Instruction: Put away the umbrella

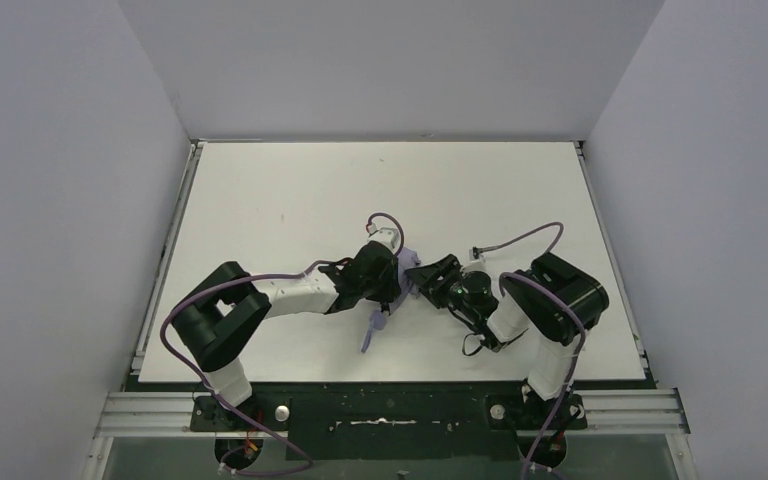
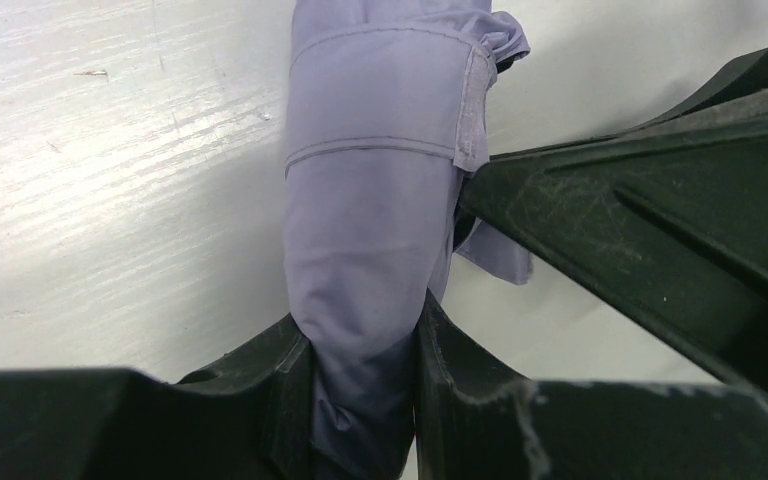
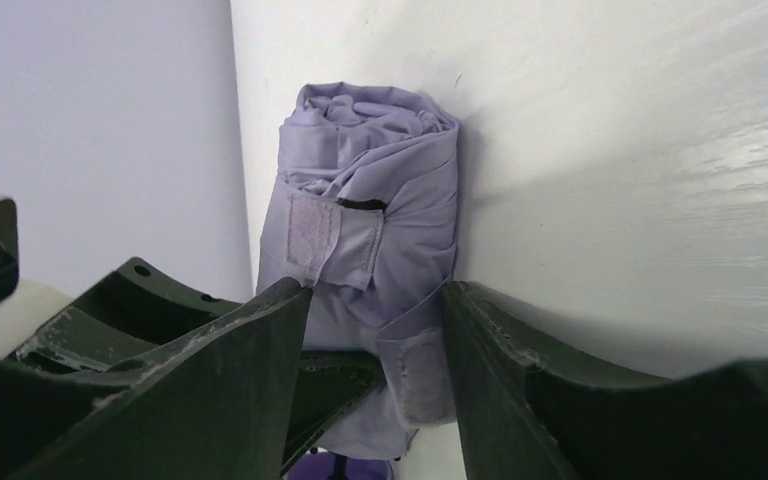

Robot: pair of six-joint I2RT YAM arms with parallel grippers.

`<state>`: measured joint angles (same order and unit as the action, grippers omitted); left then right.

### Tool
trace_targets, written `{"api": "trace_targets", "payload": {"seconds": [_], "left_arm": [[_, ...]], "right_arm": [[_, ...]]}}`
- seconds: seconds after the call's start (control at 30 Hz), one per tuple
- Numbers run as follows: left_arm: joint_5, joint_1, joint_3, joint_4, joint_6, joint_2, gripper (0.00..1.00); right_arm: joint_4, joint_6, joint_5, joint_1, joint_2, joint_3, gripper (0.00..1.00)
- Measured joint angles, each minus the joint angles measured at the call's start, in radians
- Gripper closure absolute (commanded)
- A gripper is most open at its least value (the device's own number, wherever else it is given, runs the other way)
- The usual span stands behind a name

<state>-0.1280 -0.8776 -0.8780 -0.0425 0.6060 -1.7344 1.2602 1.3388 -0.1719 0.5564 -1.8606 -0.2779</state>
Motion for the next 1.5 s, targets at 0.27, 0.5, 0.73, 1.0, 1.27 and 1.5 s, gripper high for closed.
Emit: {"api": "trace_targets", "payload": {"seconds": [0.27, 0.5, 0.73, 1.0, 1.27, 1.5], "left_arm": [[0.000, 0.000, 0.000, 0.000, 0.000, 0.000, 1.00], [0.000, 0.000, 0.000, 0.000, 0.000, 0.000, 1.00], [0.000, 0.000, 0.000, 0.000, 0.000, 0.000, 1.00], [0.000, 0.000, 0.000, 0.000, 0.000, 0.000, 1.00], [0.000, -0.001, 0.000, 0.000, 0.000, -0.001, 1.00], [0.000, -0.001, -0.004, 0.005, -0.001, -0.003, 1.00]], "right_arm": [[-0.221, -0.201, -0.052, -0.027, 0.122, -0.047, 0.41], [-0.299, -0.317, -0.140, -0.079, 0.137, -0.087, 0.41], [-0.318, -0.376, -0.244, -0.111, 0.128, -0.104, 0.43], [-0.459, -0.385, -0.251, -0.107, 0.229, -0.076, 0.42], [-0.789, -0.417, -0.150, -0.068, 0.428, -0.077, 0.40], [-0.721, -0.403, -0.214, -0.070, 0.372, -0.083, 0.41]]}}
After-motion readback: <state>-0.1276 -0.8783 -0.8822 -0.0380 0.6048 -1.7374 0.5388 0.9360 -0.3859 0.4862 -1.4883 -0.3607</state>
